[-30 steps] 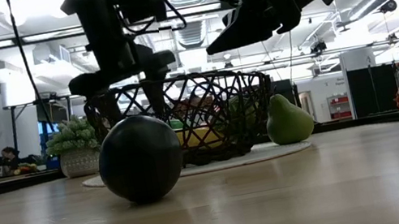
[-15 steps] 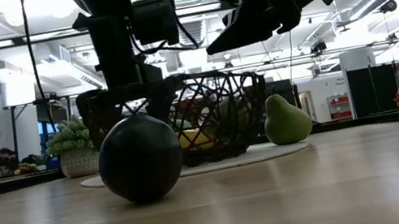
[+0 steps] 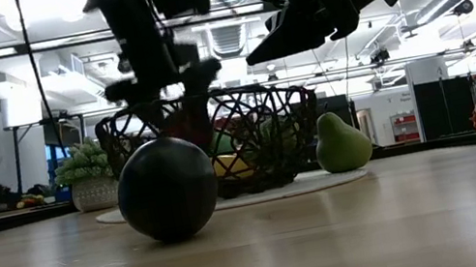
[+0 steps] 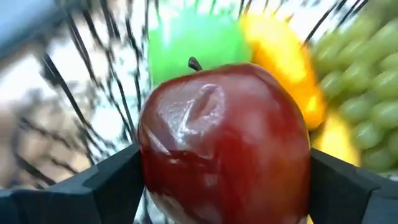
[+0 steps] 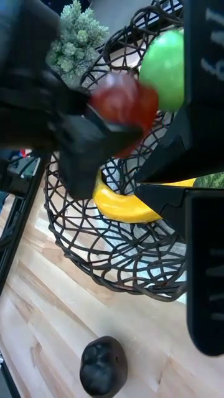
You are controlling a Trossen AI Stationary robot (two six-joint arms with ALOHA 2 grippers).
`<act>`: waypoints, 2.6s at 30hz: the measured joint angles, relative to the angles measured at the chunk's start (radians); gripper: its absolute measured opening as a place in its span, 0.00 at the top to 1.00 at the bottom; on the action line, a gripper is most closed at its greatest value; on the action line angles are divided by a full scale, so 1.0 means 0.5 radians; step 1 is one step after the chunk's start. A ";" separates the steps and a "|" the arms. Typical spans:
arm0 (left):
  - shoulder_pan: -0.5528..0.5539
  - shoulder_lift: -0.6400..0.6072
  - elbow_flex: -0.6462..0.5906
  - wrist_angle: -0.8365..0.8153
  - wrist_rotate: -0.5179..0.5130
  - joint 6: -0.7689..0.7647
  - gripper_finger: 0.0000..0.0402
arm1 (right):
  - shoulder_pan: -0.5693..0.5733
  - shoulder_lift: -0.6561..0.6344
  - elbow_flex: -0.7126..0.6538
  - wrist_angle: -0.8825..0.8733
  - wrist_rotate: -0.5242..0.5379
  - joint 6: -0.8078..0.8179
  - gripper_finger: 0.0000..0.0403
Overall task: Build produce basket
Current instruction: Put the red apple into the wire basket
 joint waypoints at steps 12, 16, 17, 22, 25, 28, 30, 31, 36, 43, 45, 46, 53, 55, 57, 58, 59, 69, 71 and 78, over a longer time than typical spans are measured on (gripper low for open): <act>-0.560 -0.399 -0.196 0.608 -0.768 1.062 0.18 | 0.001 -0.156 -0.002 0.049 0.026 0.085 0.98; -0.735 -0.426 -0.368 1.116 -0.778 1.563 0.18 | 0.009 -0.164 -0.001 0.246 -0.154 0.154 0.98; -0.771 -0.426 -0.417 1.244 -0.785 1.679 0.18 | 0.017 -0.163 -0.001 0.294 -0.174 0.161 0.98; -0.889 -0.427 -0.592 1.655 -0.894 2.008 0.18 | 0.027 -0.176 -0.001 0.537 -0.172 0.261 0.98; -0.903 -0.423 -0.682 1.805 -0.932 2.054 0.18 | 0.027 -0.180 0.033 0.640 -0.114 0.523 0.97; -0.899 -0.423 -0.747 1.934 -0.980 2.111 0.18 | 0.027 -0.180 0.081 0.577 -0.089 0.674 0.91; -0.899 -0.423 -0.770 2.000 -0.985 2.138 0.18 | 0.027 -0.179 0.130 0.468 -0.089 0.704 0.83; -0.899 -0.423 -0.781 2.021 -0.991 2.156 0.18 | 0.027 -0.179 0.157 0.410 -0.089 0.706 0.79; -0.897 -0.423 -0.784 2.092 -1.072 2.212 0.18 | 0.033 -0.162 0.254 0.217 -0.109 0.641 0.51; -0.898 -0.423 -0.775 2.210 -1.167 2.310 0.18 | 0.040 -0.161 0.257 0.212 -0.104 0.605 0.18; -0.895 -0.423 -0.768 2.303 -1.169 2.346 0.18 | 0.040 -0.138 0.258 0.238 -0.104 0.634 0.12; -0.893 -0.423 -0.768 2.349 -1.170 2.373 0.18 | 0.040 -0.126 0.261 0.251 -0.104 0.652 0.09; -0.893 -0.423 -0.771 2.558 -1.142 2.539 0.18 | 0.051 -0.041 0.259 0.421 -0.129 0.672 0.06; -0.884 -0.423 -0.764 2.558 -1.139 2.536 0.18 | 0.053 -0.038 0.259 0.459 -0.158 0.676 0.06; -0.873 -0.423 -0.764 2.574 -1.139 2.531 0.18 | 0.061 -0.037 0.259 0.499 -0.157 0.677 0.06; -0.871 -0.423 -0.766 2.597 -1.138 2.531 0.18 | 0.063 -0.037 0.259 0.523 -0.158 0.679 0.06; -0.871 -0.423 -0.769 2.623 -1.132 2.531 0.18 | 0.063 -0.037 0.259 0.550 -0.156 0.684 0.06; -0.856 -0.423 -0.768 2.784 -1.007 2.533 0.14 | 0.072 0.077 0.258 0.776 -0.155 0.807 0.06; -0.851 -0.423 -0.770 2.803 -1.013 2.533 0.13 | 0.071 0.107 0.258 0.832 -0.158 0.806 0.06; -0.848 -0.423 -0.772 2.827 -1.010 2.534 0.13 | 0.071 0.117 0.258 0.878 -0.155 0.802 0.18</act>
